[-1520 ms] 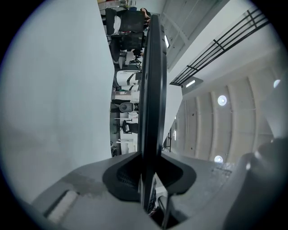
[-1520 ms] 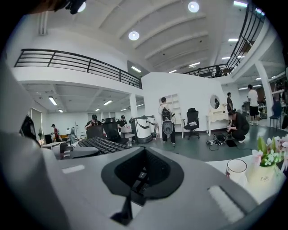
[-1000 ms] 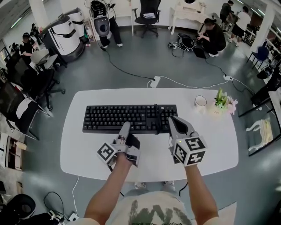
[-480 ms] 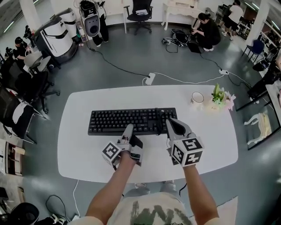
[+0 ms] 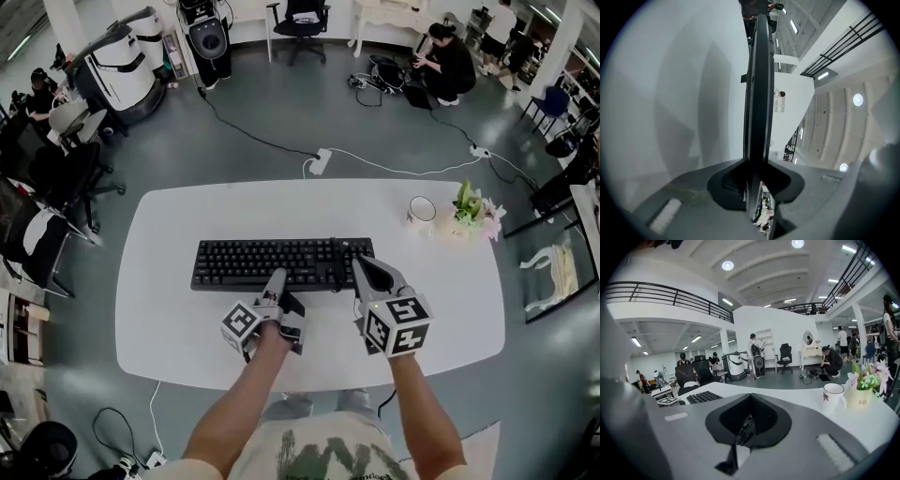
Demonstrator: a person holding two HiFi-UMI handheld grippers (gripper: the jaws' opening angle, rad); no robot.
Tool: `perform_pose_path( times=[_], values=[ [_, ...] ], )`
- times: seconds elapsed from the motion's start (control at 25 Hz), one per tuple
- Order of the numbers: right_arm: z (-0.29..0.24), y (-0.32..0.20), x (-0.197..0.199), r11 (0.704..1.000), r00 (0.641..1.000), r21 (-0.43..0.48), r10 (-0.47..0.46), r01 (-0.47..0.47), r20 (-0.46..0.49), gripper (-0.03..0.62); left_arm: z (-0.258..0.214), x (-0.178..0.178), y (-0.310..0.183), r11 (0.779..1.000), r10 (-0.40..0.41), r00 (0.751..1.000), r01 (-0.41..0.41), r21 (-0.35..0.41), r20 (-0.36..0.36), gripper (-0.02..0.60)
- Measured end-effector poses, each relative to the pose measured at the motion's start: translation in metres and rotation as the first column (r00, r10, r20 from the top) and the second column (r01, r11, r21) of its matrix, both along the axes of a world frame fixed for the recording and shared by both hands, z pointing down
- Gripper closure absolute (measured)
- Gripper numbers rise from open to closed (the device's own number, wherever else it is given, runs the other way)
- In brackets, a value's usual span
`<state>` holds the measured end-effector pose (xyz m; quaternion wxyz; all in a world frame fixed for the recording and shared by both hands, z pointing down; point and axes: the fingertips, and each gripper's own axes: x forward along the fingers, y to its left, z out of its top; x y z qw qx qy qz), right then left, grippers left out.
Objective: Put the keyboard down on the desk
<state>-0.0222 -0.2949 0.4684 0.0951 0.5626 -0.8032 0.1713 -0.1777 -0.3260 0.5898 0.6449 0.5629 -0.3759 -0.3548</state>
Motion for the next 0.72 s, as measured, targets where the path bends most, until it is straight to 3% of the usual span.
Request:
perform_pose_path(
  times=[0.72],
  values=[
    [0.019,-0.008,-0.012,0.998,0.999,-0.043,-0.041,0.041,0.015,0.594,0.025,-0.002,-0.001,0.995,-0.004,1.000,0.006,-0.103,0.018,0.485]
  ],
)
